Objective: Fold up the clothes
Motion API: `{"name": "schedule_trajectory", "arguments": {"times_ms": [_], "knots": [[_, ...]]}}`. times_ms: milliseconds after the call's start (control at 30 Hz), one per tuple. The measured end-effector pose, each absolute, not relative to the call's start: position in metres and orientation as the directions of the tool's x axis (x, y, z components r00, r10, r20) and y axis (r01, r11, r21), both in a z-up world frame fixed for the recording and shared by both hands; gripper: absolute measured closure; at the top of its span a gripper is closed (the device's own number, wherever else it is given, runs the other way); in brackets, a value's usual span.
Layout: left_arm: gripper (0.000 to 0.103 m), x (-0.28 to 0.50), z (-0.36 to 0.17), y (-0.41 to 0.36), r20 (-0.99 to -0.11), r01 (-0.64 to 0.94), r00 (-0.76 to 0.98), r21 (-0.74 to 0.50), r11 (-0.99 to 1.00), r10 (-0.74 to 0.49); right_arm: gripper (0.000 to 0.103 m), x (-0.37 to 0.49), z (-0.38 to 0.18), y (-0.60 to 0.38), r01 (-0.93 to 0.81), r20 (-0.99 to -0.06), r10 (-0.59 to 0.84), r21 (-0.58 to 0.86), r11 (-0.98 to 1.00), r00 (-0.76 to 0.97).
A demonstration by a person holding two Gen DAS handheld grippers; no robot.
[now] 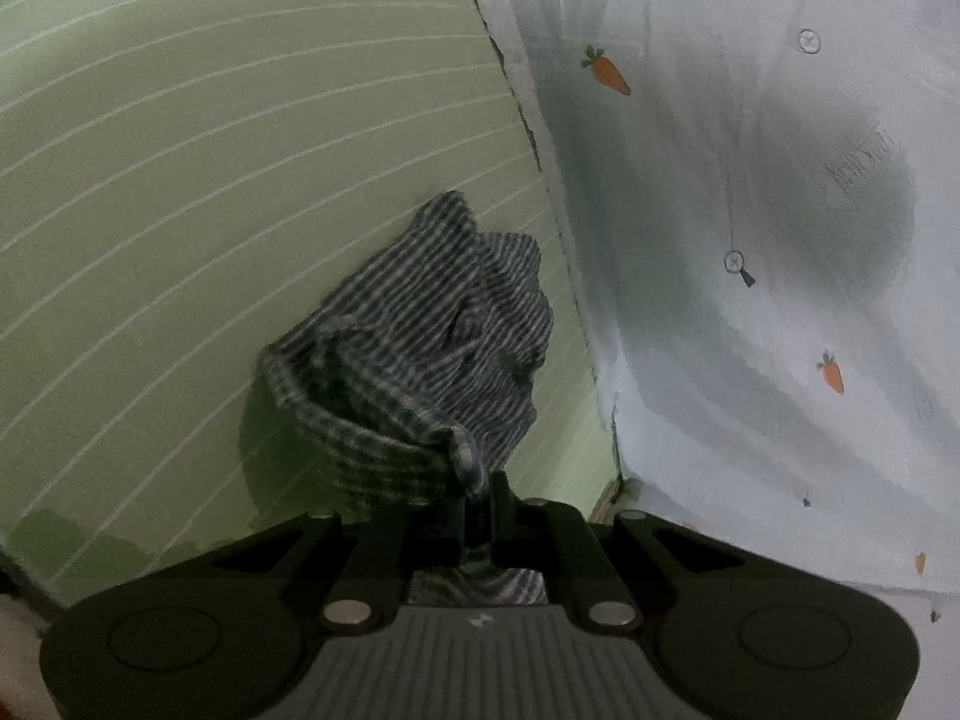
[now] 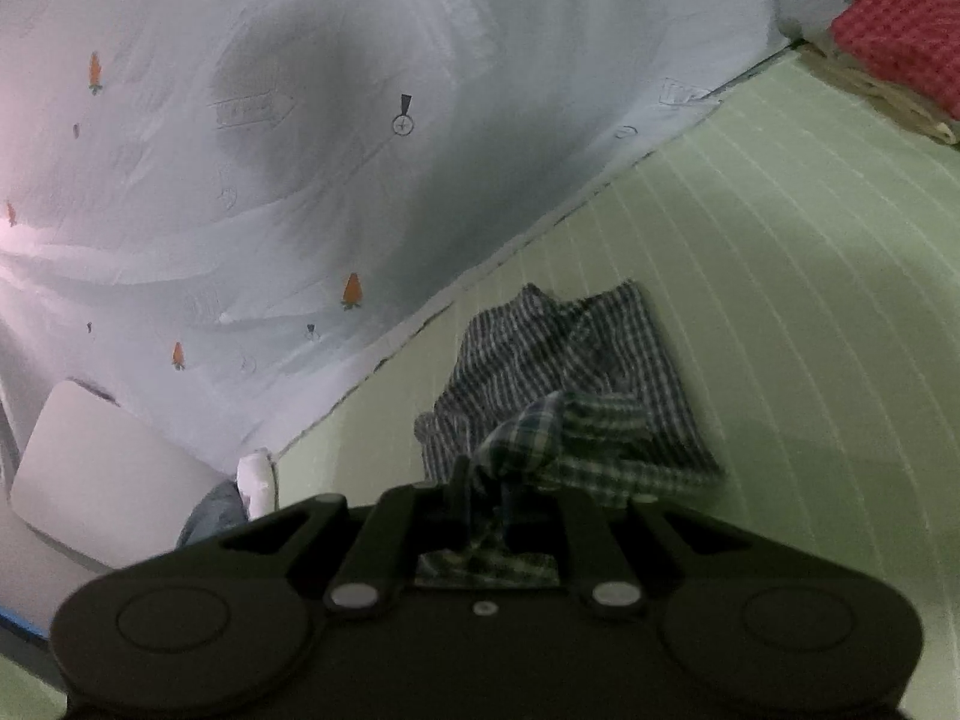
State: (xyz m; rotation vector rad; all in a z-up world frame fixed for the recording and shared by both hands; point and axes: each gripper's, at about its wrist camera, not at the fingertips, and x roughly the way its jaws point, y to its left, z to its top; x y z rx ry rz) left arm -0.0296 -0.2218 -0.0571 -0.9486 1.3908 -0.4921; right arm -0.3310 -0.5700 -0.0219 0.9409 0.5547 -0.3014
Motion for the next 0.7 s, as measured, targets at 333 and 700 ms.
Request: {"name": "schedule_trajectory", "arguments": {"times_ms": [333, 700], "knots": [[0.096, 0.072, -0.078, -0.320, -0.613, -0.222, 0.140, -0.784, 0.579, -0.777, 0.094, -0.243, -0.049, -0.647, 0.521, -0.587, 0.007, 0.723, 0.453, 0.809], [0.026, 0.135, -0.095, -0.372, -0.709, 0.039, 0.345, -0.644, 0.764, -0.615, 0.038, -0.158, -0.075, -0.666, 0.541, -0.622, -0.249, 0.337, 0.771, 0.743]]}}
